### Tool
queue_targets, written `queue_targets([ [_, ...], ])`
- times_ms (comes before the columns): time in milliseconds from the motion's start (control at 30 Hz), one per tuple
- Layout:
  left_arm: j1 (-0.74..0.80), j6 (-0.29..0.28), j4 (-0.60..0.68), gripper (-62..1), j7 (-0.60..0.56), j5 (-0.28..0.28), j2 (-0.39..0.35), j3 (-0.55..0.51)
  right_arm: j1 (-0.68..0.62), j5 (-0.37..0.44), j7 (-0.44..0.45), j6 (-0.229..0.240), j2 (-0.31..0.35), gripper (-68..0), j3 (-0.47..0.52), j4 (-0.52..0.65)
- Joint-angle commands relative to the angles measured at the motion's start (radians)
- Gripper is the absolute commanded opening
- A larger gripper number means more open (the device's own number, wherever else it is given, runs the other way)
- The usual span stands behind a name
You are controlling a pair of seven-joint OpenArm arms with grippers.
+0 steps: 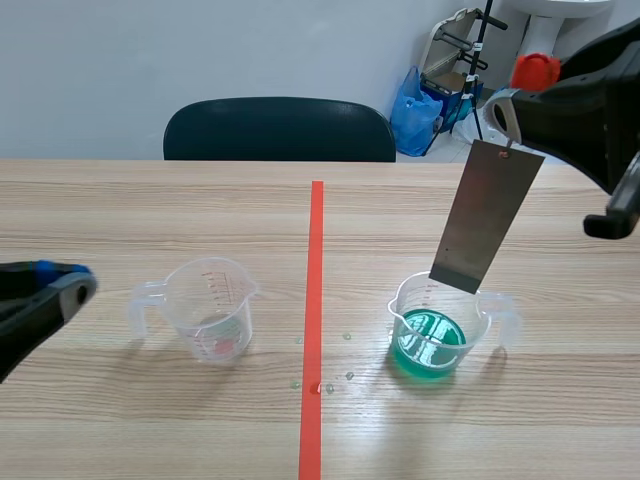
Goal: Do the redox reaction experiment
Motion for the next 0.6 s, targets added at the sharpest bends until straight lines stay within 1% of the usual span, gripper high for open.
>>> queue_targets([
  [0, -0.052, 0.003, 0.011, -56.8, 0.012, -0.014, 0.000, 0.035, 0.011, 0.007, 0.014, -0.004, 0.003, -66.9, 0.002, 0.000],
  [100, -0.169, 0.003, 0.011, -56.8, 0.091, -0.018, -0.003, 0.129, 0.011, 0.007, 0.014, -0.004, 0.003, -66.9, 0.002, 0.000],
  [233, -0.304, 0.004, 0.010, -56.9, 0.193, -0.090, -0.003, 0.255, 0.011, 0.007, 0.014, -0.004, 0.003, -66.9, 0.002, 0.000],
  [267, -0.336, 0.004, 0.008, -56.9, 0.213, -0.103, -0.002, 0.288, 0.011, 0.007, 0.014, -0.004, 0.003, -66.9, 0.002, 0.000],
  [300, -0.368, 0.004, 0.005, -56.9, 0.225, -0.103, 0.003, 0.319, 0.011, 0.007, 0.014, -0.004, 0.003, -66.9, 0.002, 0.000],
  [400, -0.462, 0.005, -0.026, -56.9, 0.267, -0.103, 0.040, 0.401, 0.011, 0.007, 0.014, -0.004, 0.003, -66.9, 0.002, 0.000],
  [567, -0.597, 0.008, -0.140, -56.8, 0.289, -0.101, 0.129, 0.517, 0.011, 0.007, 0.014, -0.004, 0.003, -66.9, 0.002, 0.000],
])
